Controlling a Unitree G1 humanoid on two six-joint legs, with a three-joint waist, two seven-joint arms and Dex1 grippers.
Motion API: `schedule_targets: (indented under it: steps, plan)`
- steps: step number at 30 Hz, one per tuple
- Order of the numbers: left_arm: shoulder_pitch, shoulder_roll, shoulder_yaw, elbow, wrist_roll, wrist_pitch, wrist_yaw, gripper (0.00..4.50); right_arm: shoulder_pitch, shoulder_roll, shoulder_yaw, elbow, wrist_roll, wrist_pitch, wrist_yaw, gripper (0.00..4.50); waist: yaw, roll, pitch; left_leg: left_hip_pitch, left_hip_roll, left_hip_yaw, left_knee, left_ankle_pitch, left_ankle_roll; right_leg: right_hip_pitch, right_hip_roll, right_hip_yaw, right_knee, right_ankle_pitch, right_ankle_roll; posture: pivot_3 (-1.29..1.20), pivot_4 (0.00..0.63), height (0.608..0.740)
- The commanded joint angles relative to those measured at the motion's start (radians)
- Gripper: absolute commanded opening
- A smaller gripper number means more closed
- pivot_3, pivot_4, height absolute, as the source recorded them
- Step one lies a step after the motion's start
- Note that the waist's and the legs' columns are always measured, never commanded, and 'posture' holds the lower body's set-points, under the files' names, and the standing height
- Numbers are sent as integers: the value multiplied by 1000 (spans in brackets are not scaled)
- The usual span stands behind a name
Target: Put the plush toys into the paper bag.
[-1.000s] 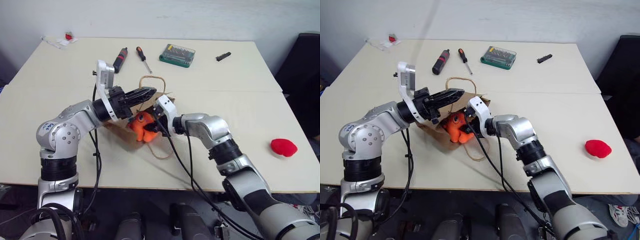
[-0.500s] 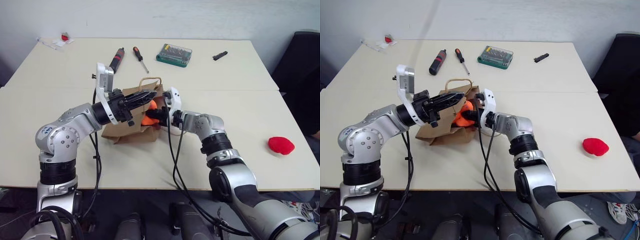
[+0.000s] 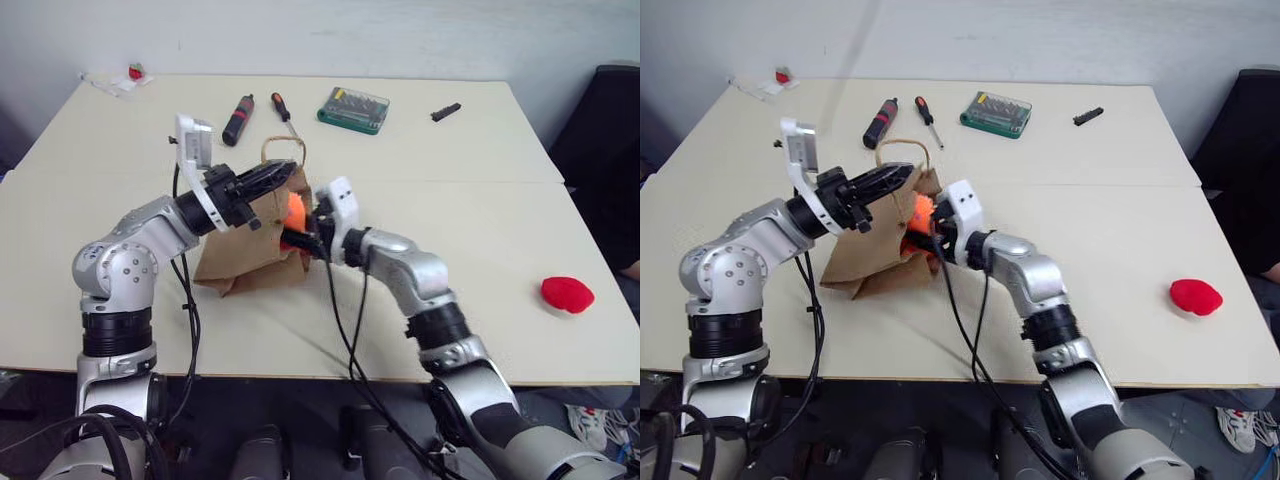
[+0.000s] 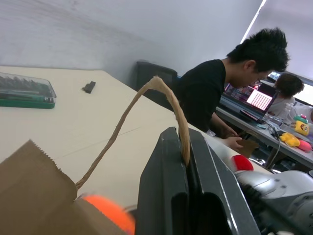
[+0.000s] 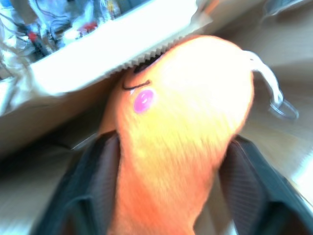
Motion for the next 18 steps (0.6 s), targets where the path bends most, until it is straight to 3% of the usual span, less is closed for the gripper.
schedule_targets:
  steps: [1,2,8,12,15,18]
  plan:
    - [-1,35,50,-41,-79,46,-27,0,87,-93,-78,-272,92,120,-3,4183,2,0,0,0,0,0,0,0,0,0,0,0,0,0,0,0,150,740]
    - [6,49,60,-49,-97,63,-36,0,131,-138,-125,-354,118,164,-17,4471,3,0,0,0,0,0,0,0,0,0,0,0,0,0,0,0,150,740]
    - [47,109,86,-69,-138,103,-64,0,326,-285,-487,-624,243,378,-173,4471,19,0,0,1,0,1,0,0,0,0,0,1,0,0,0,0,150,740]
    - [65,110,88,-92,-162,110,-64,0,556,-411,-792,-688,199,436,-213,4471,32,0,0,1,-1,0,-1,0,0,1,0,1,-2,0,0,0,150,740]
    - [72,93,74,-97,-163,99,-58,0,652,-459,-872,-693,218,451,-208,4471,44,0,0,1,-1,1,-1,0,1,1,0,2,-3,0,0,0,150,740]
    - [82,83,37,-100,-133,83,-74,0,597,-449,-809,-714,307,475,-195,4471,20,0,0,4,-1,4,0,0,2,3,1,5,-4,1,1,0,150,740]
